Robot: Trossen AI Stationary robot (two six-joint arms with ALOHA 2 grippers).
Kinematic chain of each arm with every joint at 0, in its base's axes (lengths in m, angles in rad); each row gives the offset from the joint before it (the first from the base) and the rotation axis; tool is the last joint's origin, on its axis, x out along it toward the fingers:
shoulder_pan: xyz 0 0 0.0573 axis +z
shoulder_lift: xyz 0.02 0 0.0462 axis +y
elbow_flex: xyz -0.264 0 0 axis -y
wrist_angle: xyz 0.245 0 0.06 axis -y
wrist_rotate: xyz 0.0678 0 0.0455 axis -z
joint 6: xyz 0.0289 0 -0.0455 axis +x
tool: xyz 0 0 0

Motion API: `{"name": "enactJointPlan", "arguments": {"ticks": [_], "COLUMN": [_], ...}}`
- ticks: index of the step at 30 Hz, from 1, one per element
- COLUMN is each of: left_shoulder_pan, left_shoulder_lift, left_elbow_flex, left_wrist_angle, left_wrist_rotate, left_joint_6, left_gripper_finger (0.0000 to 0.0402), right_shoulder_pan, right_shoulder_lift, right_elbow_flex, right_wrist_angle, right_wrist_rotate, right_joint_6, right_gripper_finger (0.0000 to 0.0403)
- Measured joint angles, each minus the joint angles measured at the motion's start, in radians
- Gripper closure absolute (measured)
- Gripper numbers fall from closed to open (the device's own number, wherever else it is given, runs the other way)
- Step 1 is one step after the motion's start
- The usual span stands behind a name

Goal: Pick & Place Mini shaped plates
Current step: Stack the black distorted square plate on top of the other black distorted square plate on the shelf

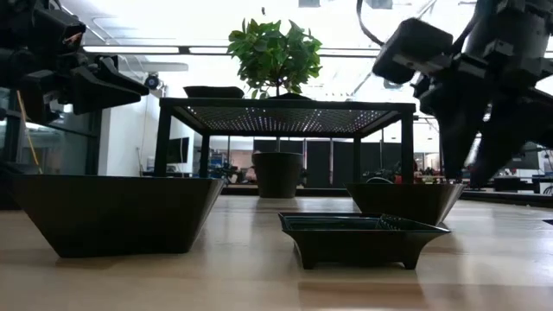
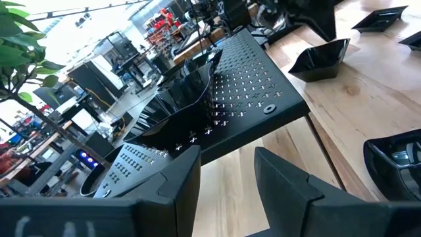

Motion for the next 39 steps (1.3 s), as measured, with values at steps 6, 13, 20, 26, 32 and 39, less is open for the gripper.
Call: {"name": "enactJointPlan", "arguments": {"ticks": [6,13,20,26,32,39], "left_shoulder_pan": [0.000,0.000,0.000,0.000,0.000,0.000], "left_shoulder_lift": [0.000,0.000,0.000,0.000,0.000,0.000], "left_elbow_flex": [0.000,0.000,0.000,0.000,0.000,0.000], "left_wrist_angle": [0.000,0.000,0.000,0.000,0.000,0.000], "left_wrist_rotate": [0.000,0.000,0.000,0.000,0.000,0.000], "left_joint_6": [0.000,0.000,0.000,0.000,0.000,0.000], "left_gripper_finger": [0.0261,0.0261,0.0261,0.0261,0.0261,0.0261], "right_shoulder_pan": [0.000,-0.026,-0.045,-0.056,-0.060,-0.061], "right_shoulder_lift": [0.014,0.014,0.014,0.021,0.032,0.032], "right_elbow_flex": [0.000,0.000,0.001,0.002,0.002,0.002], "right_wrist_angle": [0.009,0.004,0.002,-0.001,0.004,0.004], "right_wrist_rotate": [-0.035,-0.038,-0.032,-0.029,-0.031,-0.016], "right_joint_6": [0.048,0.054,0.047,0.038,0.016,-0.006], "right_gripper_finger": [0.0324,0.0327,0.0337,0.0349,0.0365,0.0397]}}
